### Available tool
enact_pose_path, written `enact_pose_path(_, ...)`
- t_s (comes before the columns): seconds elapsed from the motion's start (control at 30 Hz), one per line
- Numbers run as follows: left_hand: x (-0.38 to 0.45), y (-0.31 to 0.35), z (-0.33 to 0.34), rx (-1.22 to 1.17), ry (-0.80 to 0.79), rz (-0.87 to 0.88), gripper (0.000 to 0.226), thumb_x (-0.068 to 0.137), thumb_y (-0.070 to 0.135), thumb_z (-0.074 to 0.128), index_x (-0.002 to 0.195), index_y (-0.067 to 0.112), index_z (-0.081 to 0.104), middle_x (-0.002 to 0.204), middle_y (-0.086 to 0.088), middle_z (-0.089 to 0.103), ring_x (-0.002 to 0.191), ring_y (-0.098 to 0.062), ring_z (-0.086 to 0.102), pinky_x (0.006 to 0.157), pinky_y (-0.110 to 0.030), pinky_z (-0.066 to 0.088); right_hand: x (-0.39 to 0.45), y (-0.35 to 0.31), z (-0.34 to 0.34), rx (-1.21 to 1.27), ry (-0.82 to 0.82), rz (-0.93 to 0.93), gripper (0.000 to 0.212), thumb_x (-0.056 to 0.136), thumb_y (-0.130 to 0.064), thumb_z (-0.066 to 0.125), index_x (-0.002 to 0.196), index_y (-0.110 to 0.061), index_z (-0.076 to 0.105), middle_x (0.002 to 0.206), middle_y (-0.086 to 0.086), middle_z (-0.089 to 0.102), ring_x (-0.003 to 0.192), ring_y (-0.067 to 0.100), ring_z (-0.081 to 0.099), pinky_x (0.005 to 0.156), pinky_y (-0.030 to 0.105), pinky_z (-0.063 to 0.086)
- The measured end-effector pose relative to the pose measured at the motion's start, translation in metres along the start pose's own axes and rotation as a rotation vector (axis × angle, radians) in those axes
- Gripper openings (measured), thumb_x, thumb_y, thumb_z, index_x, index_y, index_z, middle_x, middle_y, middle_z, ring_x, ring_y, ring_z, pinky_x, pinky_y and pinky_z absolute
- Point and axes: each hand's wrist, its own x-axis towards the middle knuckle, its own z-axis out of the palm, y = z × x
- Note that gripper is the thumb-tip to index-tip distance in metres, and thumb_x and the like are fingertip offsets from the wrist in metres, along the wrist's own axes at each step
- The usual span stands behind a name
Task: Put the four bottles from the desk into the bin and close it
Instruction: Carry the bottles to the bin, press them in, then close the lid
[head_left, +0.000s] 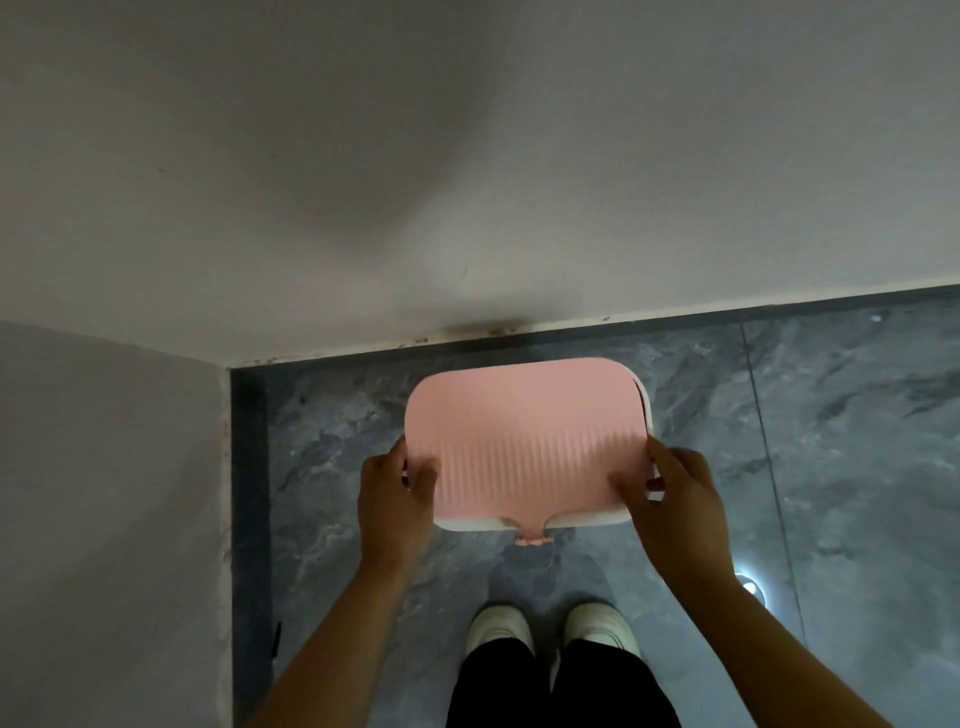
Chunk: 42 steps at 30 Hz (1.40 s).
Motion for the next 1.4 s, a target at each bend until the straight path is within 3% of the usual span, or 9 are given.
enact_pose_path(0.3, -0.002, -0.005, 0.000, 0.013, -0.030, 0.007, 0.045, 0.090, 0.031, 0.051, 0.131, 0.014, 0.044, 0.115, -0.018, 0.058, 0.097, -0.028, 0.059, 0.084, -0.038, 0.054, 0.001, 0.006, 0.001, 0.006, -0.008, -0.030, 0.052, 0.083, -0.025, 0.067, 0.130, -0.012, 0.049, 0.124, 0.012, 0.052, 0.077, 0.015, 0.054, 0.075, 0.030, 0.049)
enact_pose_path(0.47, -0.006, -0.002, 0.000, -0.001, -0.041, 0.003, 0.049, 0.089, 0.030, 0.053, 0.134, 0.015, 0.040, 0.119, -0.019, 0.055, 0.099, -0.029, 0.058, 0.086, -0.037, 0.051, 0.001, 0.008, -0.003, 0.034, -0.013, -0.026, 0.047, 0.081, -0.021, 0.069, 0.124, -0.008, 0.057, 0.121, 0.014, 0.056, 0.073, 0.014, 0.055, 0.072, 0.027, 0.048)
enact_pose_path(0.77, -0.007, -0.002, -0.002, -0.065, -0.066, 0.021, 0.049, 0.088, 0.025, 0.055, 0.134, 0.013, 0.042, 0.118, -0.020, 0.056, 0.097, -0.029, 0.058, 0.083, -0.038, 0.051, 0.002, 0.011, -0.006, 0.027, -0.043, -0.013, 0.051, 0.080, -0.025, 0.070, 0.126, -0.011, 0.055, 0.122, 0.010, 0.056, 0.073, 0.014, 0.057, 0.074, 0.030, 0.052)
enact_pose_path(0.87, -0.009, -0.001, -0.002, -0.118, -0.057, 0.025, 0.044, 0.087, 0.026, 0.057, 0.127, 0.011, 0.048, 0.115, -0.013, 0.059, 0.092, -0.024, 0.059, 0.070, -0.025, 0.050, 0.001, 0.010, -0.008, 0.014, -0.047, -0.009, 0.053, 0.080, -0.027, 0.070, 0.128, -0.012, 0.054, 0.123, 0.009, 0.057, 0.074, 0.014, 0.058, 0.076, 0.033, 0.054)
enact_pose_path(0.97, -0.010, 0.002, -0.004, -0.151, -0.027, 0.031, 0.034, 0.085, 0.023, 0.060, 0.117, 0.011, 0.056, 0.101, -0.005, 0.060, 0.076, -0.014, 0.055, 0.058, -0.015, 0.039, 0.001, 0.008, -0.009, 0.022, -0.049, -0.012, 0.058, 0.080, -0.027, 0.070, 0.132, -0.012, 0.049, 0.126, 0.010, 0.056, 0.077, 0.014, 0.058, 0.076, 0.031, 0.052)
enact_pose_path(1.17, -0.012, 0.002, -0.007, -0.135, -0.032, 0.036, 0.029, 0.086, 0.022, 0.060, 0.112, 0.009, 0.059, 0.096, -0.006, 0.062, 0.082, -0.022, 0.058, 0.057, -0.016, 0.039, 0.002, 0.004, -0.012, 0.009, -0.085, -0.024, 0.057, 0.082, -0.025, 0.068, 0.133, -0.011, 0.049, 0.128, 0.013, 0.053, 0.087, 0.020, 0.062, 0.082, 0.033, 0.052)
enact_pose_path(1.27, -0.013, 0.004, -0.008, -0.132, -0.053, 0.013, 0.033, 0.086, 0.023, 0.059, 0.116, 0.009, 0.057, 0.106, -0.012, 0.065, 0.088, -0.023, 0.058, 0.066, -0.025, 0.041, 0.004, 0.002, -0.013, 0.008, -0.092, -0.015, 0.057, 0.081, -0.025, 0.068, 0.133, -0.011, 0.049, 0.127, 0.013, 0.054, 0.089, 0.023, 0.064, 0.084, 0.036, 0.054)
enact_pose_path(1.4, -0.012, 0.003, -0.008, -0.148, -0.059, -0.008, 0.036, 0.086, 0.026, 0.058, 0.119, 0.011, 0.056, 0.115, -0.014, 0.064, 0.091, -0.021, 0.057, 0.069, -0.024, 0.044, 0.005, 0.000, -0.014, 0.011, -0.107, 0.002, 0.057, 0.082, -0.026, 0.068, 0.134, -0.013, 0.047, 0.129, 0.013, 0.052, 0.091, 0.025, 0.066, 0.086, 0.039, 0.055)
